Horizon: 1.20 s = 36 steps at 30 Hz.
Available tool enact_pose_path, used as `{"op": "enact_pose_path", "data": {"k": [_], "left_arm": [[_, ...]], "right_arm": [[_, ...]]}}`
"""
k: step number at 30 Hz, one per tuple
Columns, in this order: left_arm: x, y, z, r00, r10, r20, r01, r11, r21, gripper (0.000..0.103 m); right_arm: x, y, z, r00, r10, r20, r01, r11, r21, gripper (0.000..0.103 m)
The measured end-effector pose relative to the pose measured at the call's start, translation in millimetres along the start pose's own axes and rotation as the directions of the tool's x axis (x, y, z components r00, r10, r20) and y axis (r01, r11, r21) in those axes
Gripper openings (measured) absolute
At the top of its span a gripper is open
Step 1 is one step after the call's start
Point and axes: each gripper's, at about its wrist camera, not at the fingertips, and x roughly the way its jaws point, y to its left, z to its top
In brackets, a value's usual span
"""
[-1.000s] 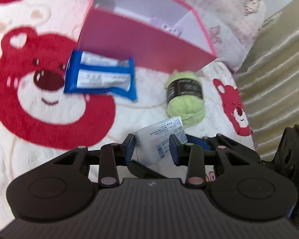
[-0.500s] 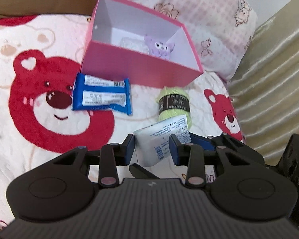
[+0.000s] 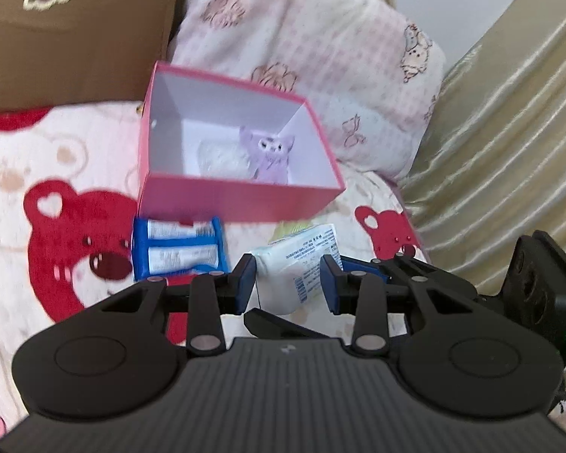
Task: Organize objects
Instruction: 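Carry the white package with both grippers over the pink box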
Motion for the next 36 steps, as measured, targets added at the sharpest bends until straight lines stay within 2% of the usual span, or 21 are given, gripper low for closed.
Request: {"op": "enact_pose_path", "data": {"k": [5,9,11,15,18,21,26,30,36], "left_arm": [[-3.3,-8.3,17.1,1.000,0.014,0.010,-0.014,1.000,0.007,0.035],[-5.7,-15.2,25.8,0.999,0.019,0.029,-0.019,1.000,0.002,0.035],[-6.2,-15.7,29.7,0.999,-0.001,0.033,0.001,1.000,-0.003,0.035],[-5.3,-12.1,38.4,0.999,0.001,0.041,0.000,1.000,-0.030,0.035],[-11.4,-12.2,46.5,0.996,-0.045,0.078,0.044,0.999,0.008,0.036],[-11.8,-10.2,58.2,0.994,-0.074,0.078,0.075,0.997,-0.016,0.036],[-3.0,-10.5,76.3,0.994,-0.059,0.092,0.062,0.998,-0.029,0.036],[14.9,-6.2,93.8,0.997,-0.032,0.075,0.035,0.998,-0.049,0.036],[49.8,3.5,125.3,0.999,-0.008,0.040,0.012,0.995,-0.095,0.036]], "right_arm": [[-11.5,-4.7,15.0,0.998,0.024,0.049,-0.024,1.000,-0.004,0.090],[-14.3,-6.5,26.5,0.998,0.007,0.068,-0.006,1.000,-0.018,0.090],[-15.2,-7.1,33.5,0.996,-0.008,0.087,0.011,0.999,-0.036,0.090],[-15.7,-11.0,43.5,0.997,-0.018,0.081,0.020,0.999,-0.029,0.090],[-20.0,-12.8,47.5,0.996,0.012,0.090,-0.009,1.000,-0.030,0.090],[-22.8,-17.3,53.5,0.996,0.024,0.085,-0.022,0.999,-0.030,0.090],[-24.8,-24.4,71.4,0.996,0.030,0.085,-0.028,0.999,-0.029,0.090],[-19.2,-29.9,87.4,0.998,-0.005,0.067,0.009,0.998,-0.064,0.081],[-0.2,-49.2,105.5,1.000,-0.014,0.022,0.015,0.998,-0.056,0.071]]}}
